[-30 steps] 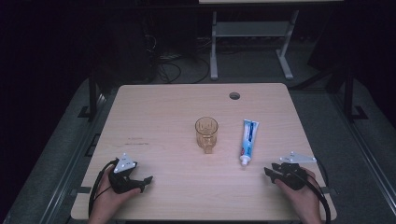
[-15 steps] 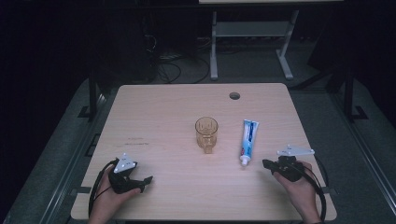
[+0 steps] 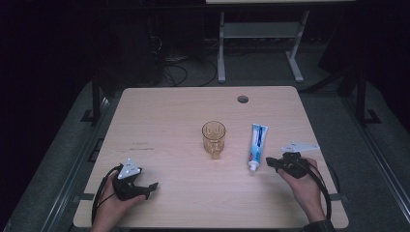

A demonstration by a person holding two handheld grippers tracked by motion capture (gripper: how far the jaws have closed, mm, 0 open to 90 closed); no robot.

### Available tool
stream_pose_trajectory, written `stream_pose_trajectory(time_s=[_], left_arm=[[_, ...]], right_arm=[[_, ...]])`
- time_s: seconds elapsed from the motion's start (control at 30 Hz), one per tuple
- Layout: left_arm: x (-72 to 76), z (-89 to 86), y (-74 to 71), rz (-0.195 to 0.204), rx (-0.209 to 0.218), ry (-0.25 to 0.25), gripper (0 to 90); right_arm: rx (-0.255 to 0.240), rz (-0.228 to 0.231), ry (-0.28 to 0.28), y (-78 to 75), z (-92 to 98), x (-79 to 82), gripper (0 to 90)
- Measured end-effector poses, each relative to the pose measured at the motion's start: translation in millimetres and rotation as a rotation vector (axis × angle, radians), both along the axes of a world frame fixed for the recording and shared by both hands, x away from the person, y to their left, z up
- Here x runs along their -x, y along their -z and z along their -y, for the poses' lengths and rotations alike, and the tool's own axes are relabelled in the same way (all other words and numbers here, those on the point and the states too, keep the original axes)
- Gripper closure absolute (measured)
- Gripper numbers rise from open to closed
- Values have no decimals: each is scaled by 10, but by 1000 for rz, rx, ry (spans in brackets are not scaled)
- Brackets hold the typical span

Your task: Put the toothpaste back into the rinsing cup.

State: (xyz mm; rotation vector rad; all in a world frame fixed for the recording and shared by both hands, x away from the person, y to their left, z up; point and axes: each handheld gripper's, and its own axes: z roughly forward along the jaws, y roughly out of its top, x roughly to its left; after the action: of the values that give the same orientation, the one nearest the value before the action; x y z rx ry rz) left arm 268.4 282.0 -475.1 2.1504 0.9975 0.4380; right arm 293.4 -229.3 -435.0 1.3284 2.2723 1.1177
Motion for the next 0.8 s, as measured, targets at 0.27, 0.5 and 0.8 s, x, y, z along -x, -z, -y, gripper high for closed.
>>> stream_pose_trajectory(time_s=[0.27,0.5,0.8], left_arm=[[0,0,-1,-1,-1,0,132],[0,0,-2,-2,-1,0,132],[0,0,-1,-2,-1,0,132]], right_arm=[[-5,11,-16,-45,-76,-112,900],[-9,11,-36,-72,-173,-215,900],[-15,8,-68,-70,-314,-325,900]])
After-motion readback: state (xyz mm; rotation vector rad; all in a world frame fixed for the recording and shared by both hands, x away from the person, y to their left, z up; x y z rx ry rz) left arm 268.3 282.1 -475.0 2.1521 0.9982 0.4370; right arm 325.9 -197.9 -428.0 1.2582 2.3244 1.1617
